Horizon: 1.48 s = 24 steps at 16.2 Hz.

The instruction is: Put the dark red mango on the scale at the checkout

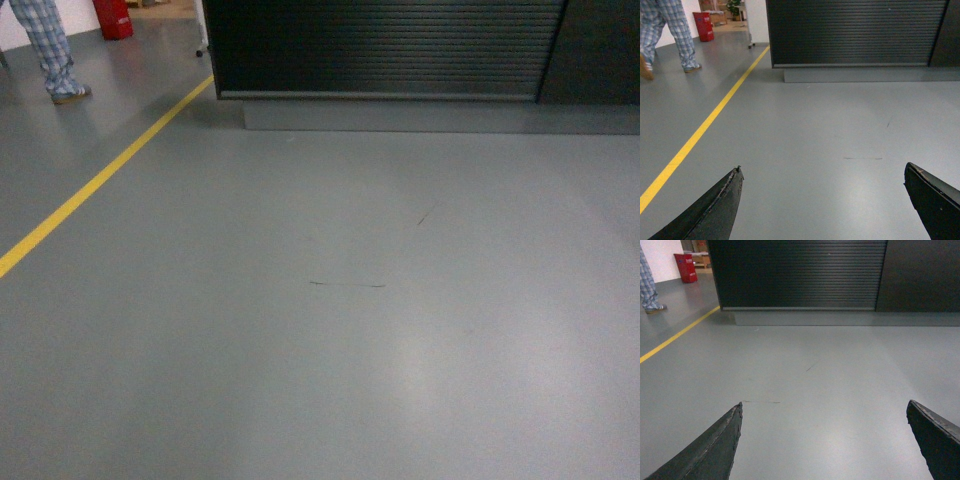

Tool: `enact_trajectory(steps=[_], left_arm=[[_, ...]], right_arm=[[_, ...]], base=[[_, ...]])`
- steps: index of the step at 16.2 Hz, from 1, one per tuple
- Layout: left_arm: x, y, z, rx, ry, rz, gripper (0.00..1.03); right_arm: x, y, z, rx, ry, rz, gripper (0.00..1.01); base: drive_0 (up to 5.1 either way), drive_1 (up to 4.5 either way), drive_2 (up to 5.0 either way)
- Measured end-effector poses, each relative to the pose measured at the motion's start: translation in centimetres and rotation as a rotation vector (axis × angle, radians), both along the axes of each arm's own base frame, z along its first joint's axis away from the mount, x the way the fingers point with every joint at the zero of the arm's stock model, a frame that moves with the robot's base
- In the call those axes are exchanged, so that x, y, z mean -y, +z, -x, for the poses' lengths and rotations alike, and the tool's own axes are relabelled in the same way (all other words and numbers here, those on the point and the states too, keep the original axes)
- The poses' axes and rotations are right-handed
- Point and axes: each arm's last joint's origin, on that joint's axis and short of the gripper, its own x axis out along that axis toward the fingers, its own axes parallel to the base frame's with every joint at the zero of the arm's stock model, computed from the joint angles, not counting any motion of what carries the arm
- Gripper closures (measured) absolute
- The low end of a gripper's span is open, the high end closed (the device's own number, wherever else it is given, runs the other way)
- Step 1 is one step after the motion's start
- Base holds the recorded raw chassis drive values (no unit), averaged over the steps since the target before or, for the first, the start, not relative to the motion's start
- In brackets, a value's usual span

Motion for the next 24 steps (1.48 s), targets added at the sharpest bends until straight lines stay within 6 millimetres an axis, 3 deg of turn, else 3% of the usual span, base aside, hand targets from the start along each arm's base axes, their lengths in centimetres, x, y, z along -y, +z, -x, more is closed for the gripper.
enact_trajectory(steps=[18,24], left_arm=[[0.0,-0.01,0.0,-0.001,0.0,0.0,0.05],[0.0,0.0,0.0,0.0,0.0,0.0,0.05]], right_arm=[[0.0,0.0,0.0,0.0,0.0,0.0,0.03],[0.0,0.0,0.0,0.0,0.0,0.0,0.03]], base=[[0.0,0.0,0.0],[-0.1,4.09,-4.2]])
